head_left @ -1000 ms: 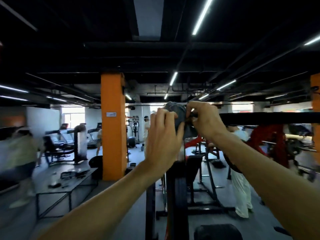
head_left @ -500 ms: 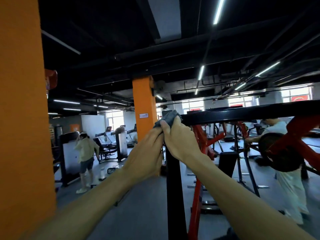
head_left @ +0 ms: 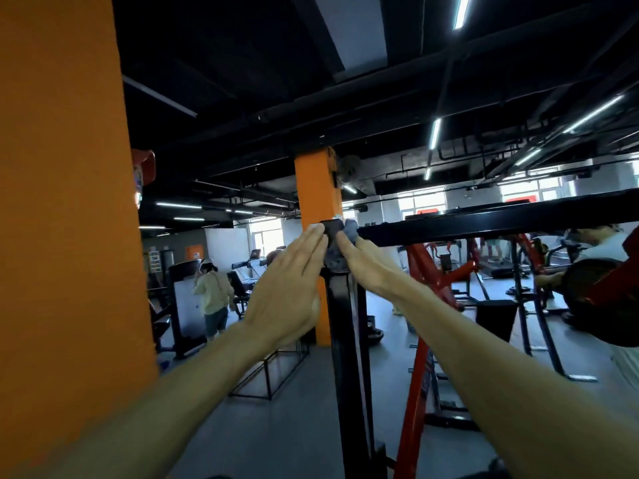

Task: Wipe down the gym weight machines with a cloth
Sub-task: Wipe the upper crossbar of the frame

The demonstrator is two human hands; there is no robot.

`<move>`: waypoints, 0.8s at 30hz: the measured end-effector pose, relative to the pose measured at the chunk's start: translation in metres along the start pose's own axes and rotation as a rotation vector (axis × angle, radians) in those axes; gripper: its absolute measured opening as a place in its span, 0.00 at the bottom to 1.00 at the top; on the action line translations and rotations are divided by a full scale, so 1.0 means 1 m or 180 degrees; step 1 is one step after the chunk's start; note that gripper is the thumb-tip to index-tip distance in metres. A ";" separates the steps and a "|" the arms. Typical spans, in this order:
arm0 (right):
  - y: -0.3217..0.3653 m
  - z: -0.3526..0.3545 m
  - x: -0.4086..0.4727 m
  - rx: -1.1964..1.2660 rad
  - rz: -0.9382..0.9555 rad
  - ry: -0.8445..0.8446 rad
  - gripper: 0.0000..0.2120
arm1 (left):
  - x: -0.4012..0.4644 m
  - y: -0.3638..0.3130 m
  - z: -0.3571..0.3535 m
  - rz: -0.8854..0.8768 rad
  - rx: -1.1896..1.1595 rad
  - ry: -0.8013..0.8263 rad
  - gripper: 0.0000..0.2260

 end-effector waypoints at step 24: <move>-0.056 -0.012 -0.024 0.2155 0.0382 -0.0022 0.16 | -0.004 -0.035 -0.018 0.1116 0.0313 0.1263 0.48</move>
Point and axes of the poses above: each hand's wrist, its own x-axis towards the middle knuckle, its own z-axis out of the back of the hand, y = z × x, the point moved 5 cm from there along x, towards the middle knuckle, and after that the axes turned 10 degrees about -x, right-handed, at the moved point
